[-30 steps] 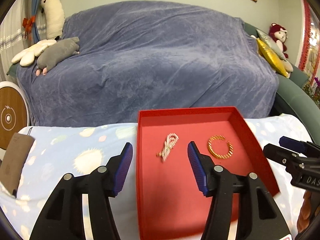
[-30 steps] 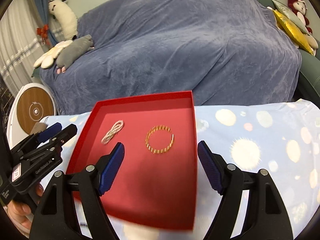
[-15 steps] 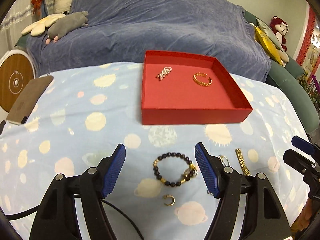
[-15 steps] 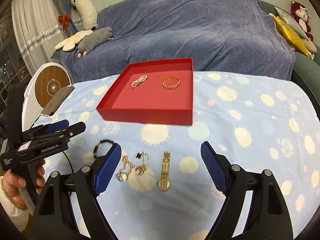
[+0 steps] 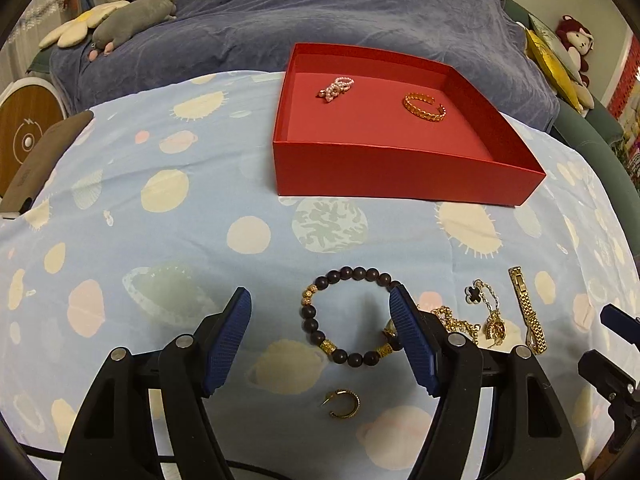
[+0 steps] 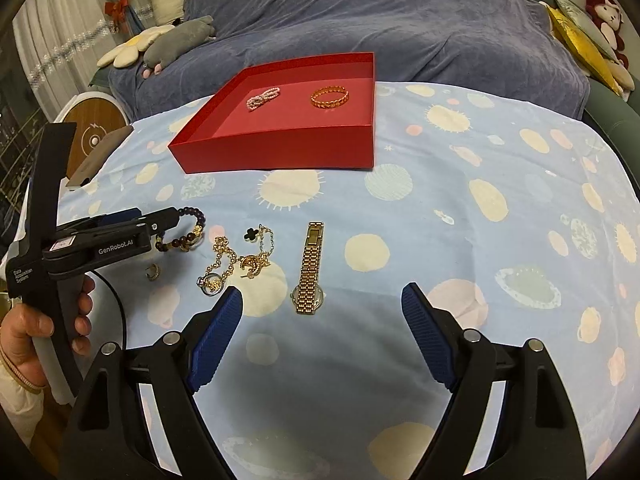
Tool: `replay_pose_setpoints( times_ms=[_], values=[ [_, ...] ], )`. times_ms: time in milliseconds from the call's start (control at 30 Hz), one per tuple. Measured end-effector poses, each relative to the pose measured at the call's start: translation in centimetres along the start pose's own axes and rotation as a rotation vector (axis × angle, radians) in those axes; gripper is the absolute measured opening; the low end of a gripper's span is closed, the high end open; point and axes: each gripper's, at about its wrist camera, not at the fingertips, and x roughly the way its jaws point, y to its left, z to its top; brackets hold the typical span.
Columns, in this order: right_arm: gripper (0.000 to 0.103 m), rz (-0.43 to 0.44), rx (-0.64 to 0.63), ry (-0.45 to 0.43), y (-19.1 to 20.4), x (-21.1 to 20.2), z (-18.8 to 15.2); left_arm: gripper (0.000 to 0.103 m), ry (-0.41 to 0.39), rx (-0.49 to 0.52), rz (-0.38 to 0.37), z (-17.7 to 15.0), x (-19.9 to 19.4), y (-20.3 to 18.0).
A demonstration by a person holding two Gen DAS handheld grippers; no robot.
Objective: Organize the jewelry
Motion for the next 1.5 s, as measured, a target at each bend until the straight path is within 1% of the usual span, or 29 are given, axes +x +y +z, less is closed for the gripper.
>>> replay_pose_setpoints(
  times_ms=[100, 167, 200, 267, 333, 400, 467, 500, 533, 567, 667, 767, 833, 1000, 1133, 1167, 1300, 1333, 1400, 1467, 1500],
  values=[
    [0.079, -0.009, -0.029, 0.0, 0.5, 0.1, 0.0, 0.067, 0.008, 0.009, 0.021, 0.0, 0.8, -0.1],
    [0.079, -0.006, -0.042, 0.003, 0.8, 0.3, -0.1, 0.06, 0.015, 0.005, 0.025, -0.1, 1.3, 0.0],
    [0.079, -0.003, -0.049, 0.007, 1.0, 0.4, -0.1, 0.059, 0.013, 0.008, 0.029, -0.2, 1.4, 0.0],
    [0.079, -0.001, -0.062, 0.018, 1.3, 0.7, -0.3, 0.052, 0.002, 0.033, 0.044, -0.3, 1.4, -0.3],
    [0.079, -0.003, -0.074, 0.028, 1.6, 1.0, -0.5, 0.047, -0.007, 0.045, 0.046, -0.4, 1.3, -0.5],
    [0.079, -0.002, -0.079, 0.033, 1.9, 1.3, -0.5, 0.04, -0.014, 0.059, 0.054, -0.5, 1.3, -0.8],
    [0.079, -0.004, -0.083, 0.037, 2.0, 1.5, -0.5, 0.023, -0.022, 0.073, 0.061, -0.5, 1.3, -0.9],
    [0.079, -0.005, -0.084, 0.038, 2.1, 1.6, -0.5, 0.019, -0.023, 0.076, 0.06, -0.5, 1.2, -0.9],
    [0.079, -0.005, -0.085, 0.039, 2.1, 1.7, -0.4, 0.009, -0.021, 0.082, 0.053, -0.4, 1.2, -0.9],
    [0.079, -0.004, -0.086, 0.039, 2.2, 1.7, -0.4, 0.004, -0.018, 0.086, 0.048, -0.3, 1.2, -0.9],
    [0.079, -0.009, -0.09, 0.038, 2.3, 2.1, -0.2, 0.004, -0.009, 0.083, 0.016, -0.4, 0.9, -0.9],
    [0.077, -0.006, -0.078, 0.045, 2.1, 2.6, 0.0, 0.003, -0.019, 0.087, -0.005, -0.5, 0.1, -1.1],
    [0.072, -0.002, -0.06, 0.055, 1.8, 3.1, 0.1, 0.003, -0.032, 0.083, -0.03, -0.4, -0.8, -1.1],
    [0.065, 0.002, -0.023, 0.075, 1.2, 4.1, 0.3, 0.003, -0.077, 0.08, -0.11, -0.3, -3.4, -1.3],
    [0.06, -0.012, -0.032, 0.08, 1.4, 4.8, 0.4, 0.002, -0.109, 0.099, -0.161, -0.6, -5.1, -1.9],
    [0.06, -0.015, -0.035, 0.08, 1.5, 4.9, 0.3, 0.0, -0.115, 0.104, -0.167, -0.6, -5.4, -2.1],
    [0.058, -0.029, -0.055, 0.077, 1.9, 5.4, 0.4, 0.0, -0.124, 0.112, -0.19, -0.9, -6.1, -2.6],
    [0.054, -0.037, -0.062, 0.075, 2.0, 5.6, 0.5, 0.0, -0.125, 0.115, -0.192, -0.9, -6.2, -2.7],
    [0.05, -0.052, -0.075, 0.069, 2.2, 5.8, 0.7, 0.0, -0.124, 0.118, -0.193, -1.0, -6.3, -2.9],
    [0.039, -0.057, -0.079, 0.064, 2.3, 5.8, 0.8, 0.0, -0.121, 0.118, -0.191, -1.0, -6.2, -3.0],
    [0.028, -0.057, -0.08, 0.064, 2.3, 5.7, 0.9, 0.0, -0.12, 0.121, -0.19, -1.0, -6.2, -3.1]
  ],
)
